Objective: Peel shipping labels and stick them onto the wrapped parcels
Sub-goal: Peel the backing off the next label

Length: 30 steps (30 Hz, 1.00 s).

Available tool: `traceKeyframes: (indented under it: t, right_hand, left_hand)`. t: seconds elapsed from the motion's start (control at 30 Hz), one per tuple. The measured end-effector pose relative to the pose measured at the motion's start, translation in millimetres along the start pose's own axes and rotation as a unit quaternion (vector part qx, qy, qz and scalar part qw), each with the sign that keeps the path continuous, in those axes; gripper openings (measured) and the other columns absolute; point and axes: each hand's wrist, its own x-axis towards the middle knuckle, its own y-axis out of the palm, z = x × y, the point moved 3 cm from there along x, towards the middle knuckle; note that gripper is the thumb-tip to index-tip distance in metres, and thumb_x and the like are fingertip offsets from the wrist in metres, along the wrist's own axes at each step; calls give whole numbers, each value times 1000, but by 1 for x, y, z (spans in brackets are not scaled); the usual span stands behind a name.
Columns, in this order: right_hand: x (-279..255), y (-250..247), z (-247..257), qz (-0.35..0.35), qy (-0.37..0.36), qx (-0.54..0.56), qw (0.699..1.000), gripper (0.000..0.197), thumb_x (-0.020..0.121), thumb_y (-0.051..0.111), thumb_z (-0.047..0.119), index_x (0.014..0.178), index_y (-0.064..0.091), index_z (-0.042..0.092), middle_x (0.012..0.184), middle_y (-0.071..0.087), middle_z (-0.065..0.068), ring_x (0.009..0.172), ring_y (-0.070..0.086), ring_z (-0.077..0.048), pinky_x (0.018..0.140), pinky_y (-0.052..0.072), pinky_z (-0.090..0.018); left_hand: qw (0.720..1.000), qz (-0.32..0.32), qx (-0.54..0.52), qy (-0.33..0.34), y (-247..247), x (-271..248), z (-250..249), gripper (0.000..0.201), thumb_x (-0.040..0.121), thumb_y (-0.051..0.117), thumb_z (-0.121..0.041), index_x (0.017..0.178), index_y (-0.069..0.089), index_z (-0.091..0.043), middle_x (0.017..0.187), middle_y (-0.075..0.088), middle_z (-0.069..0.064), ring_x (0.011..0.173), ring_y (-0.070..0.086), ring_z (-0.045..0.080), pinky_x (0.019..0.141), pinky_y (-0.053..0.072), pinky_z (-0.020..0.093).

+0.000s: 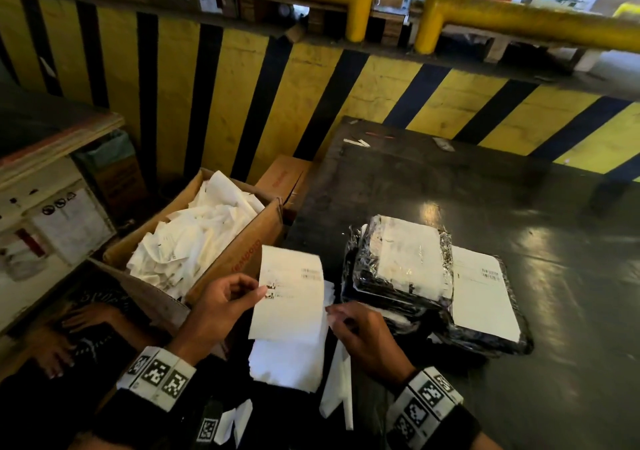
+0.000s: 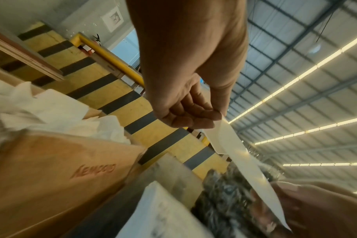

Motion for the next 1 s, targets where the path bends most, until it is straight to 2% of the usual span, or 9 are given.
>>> traceKeyframes:
  t: [0.07, 0.17, 0.27, 0.4, 0.63, 0.73, 0.87, 0.93, 1.0]
  right_hand:
    - [2, -3, 10, -18, 26, 62, 998, 25, 90, 54, 34, 87, 70, 15, 73, 66, 16, 66, 60, -1, 61, 48, -23]
    - [4, -12, 26, -16, 25, 122, 992, 17, 89, 57, 22, 79, 69, 15, 68, 68, 13, 65, 60, -1, 62, 47, -18]
    - [4, -20, 38, -3, 19, 145, 989, 13, 86, 62, 18, 78, 70, 11, 71, 70, 1, 68, 61, -6, 64, 47, -20]
    - [4, -31, 53, 6, 19, 157, 987, 8, 85, 66, 12, 80, 70, 7, 80, 72, -12, 73, 66, -22, 71, 52, -35]
    - [7, -44, 71, 59, 34, 146, 987, 11, 85, 66, 14, 87, 70, 4, 85, 73, -12, 82, 69, -25, 79, 55, -36]
    - [10, -45, 79, 71, 30, 158, 984, 10, 85, 66, 11, 88, 70, 3, 88, 73, -13, 85, 69, -23, 82, 56, -34]
    - [17, -43, 87, 77, 20, 182, 980, 8, 84, 66, 10, 87, 70, 3, 88, 72, -17, 87, 68, -31, 84, 55, -41]
    - [21, -41, 91, 76, 13, 196, 978, 8, 84, 67, 11, 86, 70, 5, 86, 73, -16, 84, 69, -27, 81, 55, -36]
    - [25, -39, 95, 75, 5, 211, 975, 10, 84, 66, 13, 85, 70, 5, 85, 73, -15, 82, 69, -22, 78, 55, -31]
  left_hand:
    - [1000, -12, -22, 17, 0, 0, -20, 5, 80, 67, 0, 77, 63, 0, 67, 73, -2, 64, 66, 3, 58, 52, 14]
    - [999, -27, -28, 35, -2, 5, -42, 4, 80, 67, -1, 78, 64, -4, 72, 74, -3, 68, 67, 6, 62, 54, 16]
    - [998, -28, -46, 40, 0, 9, -56, 3, 81, 65, 0, 81, 64, -3, 71, 74, -5, 67, 68, 4, 58, 53, 14]
    - [997, -18, -51, 49, 2, 12, -68, 2, 83, 63, 0, 84, 64, -2, 72, 74, -7, 68, 68, 3, 57, 51, 12]
    - [997, -24, -67, 41, 2, 16, -76, 4, 84, 63, -3, 87, 63, -1, 72, 74, -6, 65, 68, 5, 54, 52, 13]
    - [997, -31, -48, 44, -2, 17, -74, 2, 84, 63, -4, 86, 63, -2, 69, 73, -10, 63, 68, 2, 52, 51, 12]
    - [998, -54, -5, 38, -9, 18, -67, 2, 83, 66, -6, 84, 65, -7, 68, 72, -8, 66, 67, 2, 54, 50, 12]
    - [996, -73, 32, 31, -14, 17, -62, 4, 81, 69, -9, 85, 68, -10, 75, 72, -4, 76, 66, 8, 59, 50, 13]
    - [989, -89, 104, 54, -17, 11, -64, 11, 81, 71, -14, 92, 70, -16, 88, 71, -5, 85, 64, 7, 67, 47, 13]
